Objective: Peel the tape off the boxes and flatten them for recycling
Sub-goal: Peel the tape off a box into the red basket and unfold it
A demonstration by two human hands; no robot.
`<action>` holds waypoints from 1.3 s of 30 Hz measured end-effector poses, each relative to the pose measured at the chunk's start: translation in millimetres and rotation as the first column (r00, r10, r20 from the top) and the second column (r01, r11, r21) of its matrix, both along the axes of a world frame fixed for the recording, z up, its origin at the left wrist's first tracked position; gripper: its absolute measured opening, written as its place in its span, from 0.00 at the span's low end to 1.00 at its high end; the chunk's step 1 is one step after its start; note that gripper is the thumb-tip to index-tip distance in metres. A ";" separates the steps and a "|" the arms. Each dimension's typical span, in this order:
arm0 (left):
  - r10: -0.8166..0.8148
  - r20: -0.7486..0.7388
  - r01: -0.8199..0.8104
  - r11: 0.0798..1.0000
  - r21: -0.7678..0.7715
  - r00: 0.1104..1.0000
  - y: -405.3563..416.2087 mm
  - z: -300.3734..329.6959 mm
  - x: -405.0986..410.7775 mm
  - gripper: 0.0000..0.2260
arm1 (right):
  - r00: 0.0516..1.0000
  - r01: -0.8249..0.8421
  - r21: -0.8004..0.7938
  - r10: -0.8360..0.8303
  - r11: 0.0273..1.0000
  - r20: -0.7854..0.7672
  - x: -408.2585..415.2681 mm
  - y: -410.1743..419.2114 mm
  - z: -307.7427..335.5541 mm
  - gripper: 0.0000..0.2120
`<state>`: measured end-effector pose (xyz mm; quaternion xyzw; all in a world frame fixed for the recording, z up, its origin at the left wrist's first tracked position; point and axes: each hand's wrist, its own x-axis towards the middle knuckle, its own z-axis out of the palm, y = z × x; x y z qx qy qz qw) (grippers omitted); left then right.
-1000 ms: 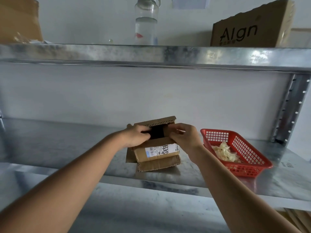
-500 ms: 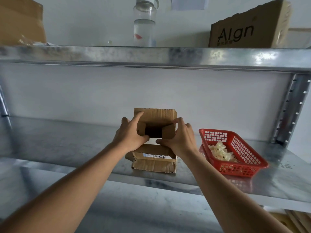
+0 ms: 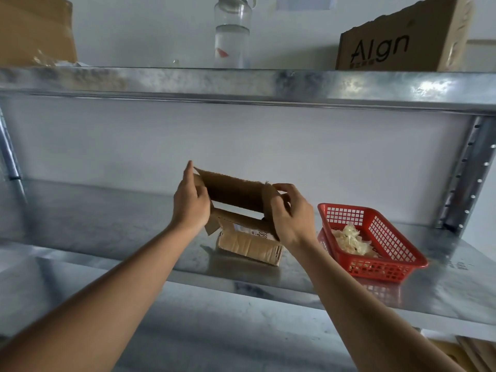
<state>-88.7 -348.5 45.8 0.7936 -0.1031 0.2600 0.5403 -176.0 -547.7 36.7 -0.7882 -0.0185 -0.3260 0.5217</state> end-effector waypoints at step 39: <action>0.057 -0.108 0.024 0.773 0.634 0.992 11.0 -59.8 10.5 0.31 | 0.922 0.357 -0.230 -0.381 0.905 -0.069 -11.9 0.9 -54.0 0.32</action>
